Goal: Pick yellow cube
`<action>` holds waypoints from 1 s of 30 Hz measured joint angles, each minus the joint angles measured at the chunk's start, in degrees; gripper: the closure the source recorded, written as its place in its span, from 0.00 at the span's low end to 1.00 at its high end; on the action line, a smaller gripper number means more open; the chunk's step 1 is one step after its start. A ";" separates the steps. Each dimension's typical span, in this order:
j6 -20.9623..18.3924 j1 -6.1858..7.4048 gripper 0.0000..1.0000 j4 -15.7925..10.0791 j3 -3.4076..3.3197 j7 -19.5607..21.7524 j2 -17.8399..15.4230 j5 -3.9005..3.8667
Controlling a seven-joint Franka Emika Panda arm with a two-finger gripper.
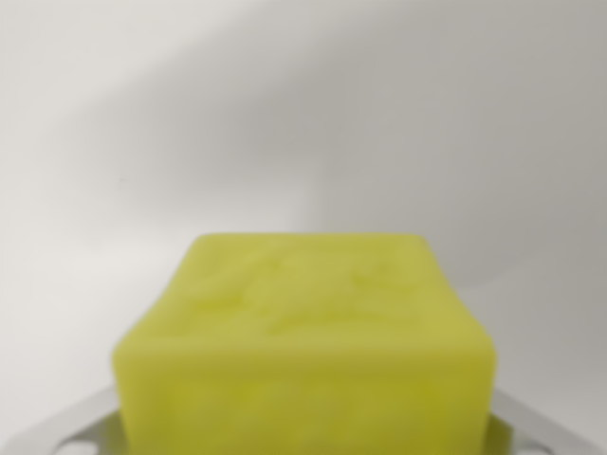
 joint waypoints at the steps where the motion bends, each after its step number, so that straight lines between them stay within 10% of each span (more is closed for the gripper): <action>1: -0.18 0.00 1.00 -0.05 0.00 0.00 -0.22 0.00; 30: -5.55 -0.01 1.00 -0.91 0.00 0.05 -6.44 -0.07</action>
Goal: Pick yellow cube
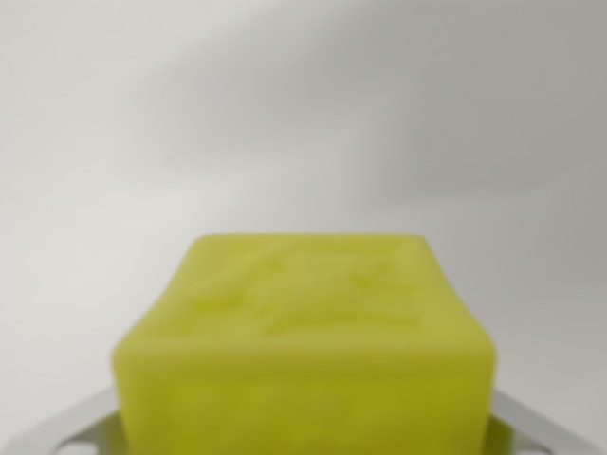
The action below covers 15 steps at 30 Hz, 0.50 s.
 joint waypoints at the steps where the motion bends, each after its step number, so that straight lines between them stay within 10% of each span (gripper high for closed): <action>1: -0.19 0.00 1.00 -0.01 0.00 0.00 -0.21 0.00; 15: -2.97 0.00 1.00 -0.03 0.00 0.02 -2.99 -0.03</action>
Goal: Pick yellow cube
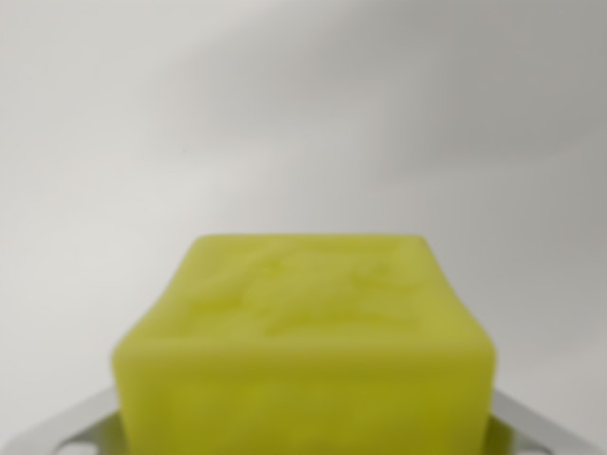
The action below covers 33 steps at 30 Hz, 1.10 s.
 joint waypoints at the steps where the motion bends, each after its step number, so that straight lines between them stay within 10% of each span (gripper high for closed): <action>1: -0.19 0.00 1.00 0.01 0.00 0.00 -0.19 0.00; 33: -6.88 -0.01 1.00 0.92 0.00 0.03 -5.94 -0.05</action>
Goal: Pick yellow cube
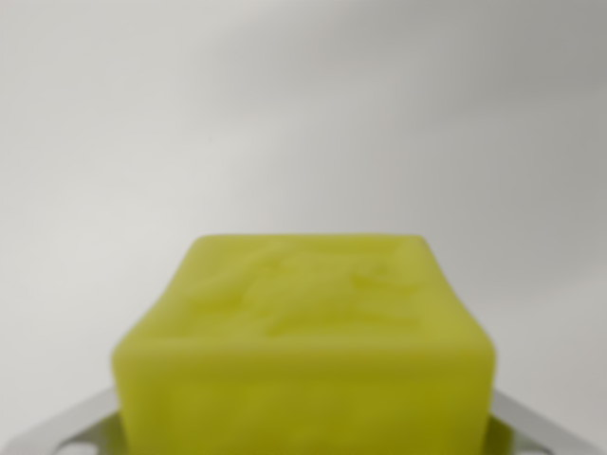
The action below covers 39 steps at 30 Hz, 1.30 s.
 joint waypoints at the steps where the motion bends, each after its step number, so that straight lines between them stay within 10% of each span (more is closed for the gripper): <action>1: -0.21 0.00 1.00 0.05 0.00 0.00 -0.17 0.00; 39: -8.58 0.00 1.00 2.87 0.00 0.02 -5.71 -0.04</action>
